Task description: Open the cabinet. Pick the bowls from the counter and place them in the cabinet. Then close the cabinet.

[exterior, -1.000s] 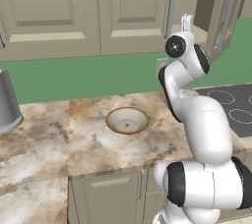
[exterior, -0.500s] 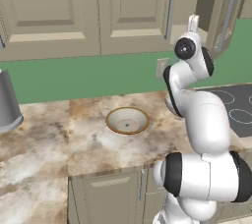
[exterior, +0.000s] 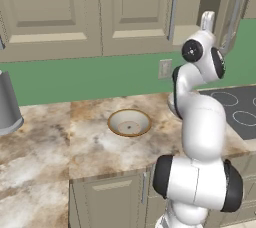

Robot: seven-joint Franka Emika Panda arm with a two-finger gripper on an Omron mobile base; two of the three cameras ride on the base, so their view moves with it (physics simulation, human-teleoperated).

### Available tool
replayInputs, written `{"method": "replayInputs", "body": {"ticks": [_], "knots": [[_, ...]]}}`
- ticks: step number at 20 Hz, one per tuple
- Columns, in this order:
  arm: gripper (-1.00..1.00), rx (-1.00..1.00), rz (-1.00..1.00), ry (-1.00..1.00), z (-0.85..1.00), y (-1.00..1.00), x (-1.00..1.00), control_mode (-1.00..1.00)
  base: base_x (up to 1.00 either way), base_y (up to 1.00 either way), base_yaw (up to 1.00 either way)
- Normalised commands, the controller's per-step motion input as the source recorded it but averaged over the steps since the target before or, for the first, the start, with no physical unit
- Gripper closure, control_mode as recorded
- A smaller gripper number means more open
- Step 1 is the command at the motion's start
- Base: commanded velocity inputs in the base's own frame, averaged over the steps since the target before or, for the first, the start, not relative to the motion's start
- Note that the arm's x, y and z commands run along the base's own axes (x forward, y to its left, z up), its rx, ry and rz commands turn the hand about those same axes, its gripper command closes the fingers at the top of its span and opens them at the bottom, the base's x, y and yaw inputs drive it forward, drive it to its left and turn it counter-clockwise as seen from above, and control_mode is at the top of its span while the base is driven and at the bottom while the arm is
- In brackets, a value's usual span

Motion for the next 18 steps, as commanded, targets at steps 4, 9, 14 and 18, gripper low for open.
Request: {"method": "replayInputs", "body": {"ticks": [4,9,14,18], "knots": [[-1.0,0.0,-0.35,-0.16,-0.07,-0.03,-0.03,-1.0,0.0,0.0,0.0],[-1.0,0.03,-0.42,-0.18,-0.07,-0.24,-0.07,-1.0,0.0,0.0,0.0],[-1.0,0.1,-0.42,-0.1,-0.27,-0.52,0.04,-1.0,0.0,0.0,0.0],[-1.0,0.25,-0.24,0.0,-0.86,-0.71,0.87,-1.0,0.0,0.0,0.0]]}}
